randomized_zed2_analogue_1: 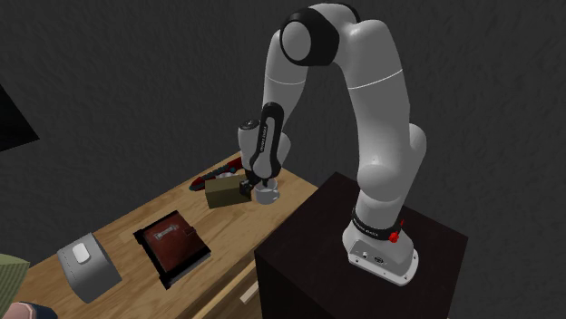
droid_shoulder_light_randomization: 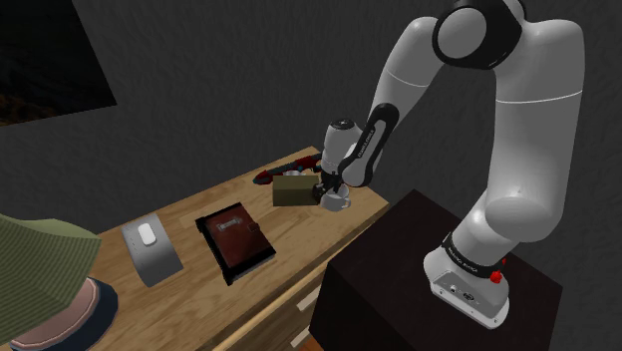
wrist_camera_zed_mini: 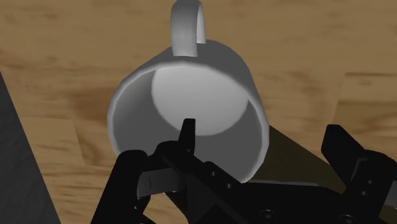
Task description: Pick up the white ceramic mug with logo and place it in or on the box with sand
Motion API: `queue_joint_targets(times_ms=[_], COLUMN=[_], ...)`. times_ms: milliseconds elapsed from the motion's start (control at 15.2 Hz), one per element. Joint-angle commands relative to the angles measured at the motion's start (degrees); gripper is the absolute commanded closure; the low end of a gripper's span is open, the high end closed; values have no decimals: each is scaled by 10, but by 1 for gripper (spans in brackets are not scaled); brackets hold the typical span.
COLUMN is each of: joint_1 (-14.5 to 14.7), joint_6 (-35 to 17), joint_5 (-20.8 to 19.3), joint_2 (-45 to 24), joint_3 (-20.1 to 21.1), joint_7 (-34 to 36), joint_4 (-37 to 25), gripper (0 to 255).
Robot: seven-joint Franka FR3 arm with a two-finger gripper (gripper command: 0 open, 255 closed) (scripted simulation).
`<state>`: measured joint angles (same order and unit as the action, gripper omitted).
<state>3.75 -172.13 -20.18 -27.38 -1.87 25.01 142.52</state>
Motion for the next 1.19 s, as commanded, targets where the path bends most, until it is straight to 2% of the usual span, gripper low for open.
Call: queue_joint_targets(times_ms=[0, 66, 132, 726, 1122], joint_1=[0, 0, 0, 0, -22], joint_6=[0, 0, 0, 0, 40], joint_5=[0, 0, 0, 0, 15], joint_2=[0, 0, 0, 0, 57], joint_3=[0, 0, 0, 0, 24], joint_7=[0, 0, 0, 0, -17], joint_4=[0, 0, 0, 0, 18], gripper=[0, 0, 255, 255, 255])
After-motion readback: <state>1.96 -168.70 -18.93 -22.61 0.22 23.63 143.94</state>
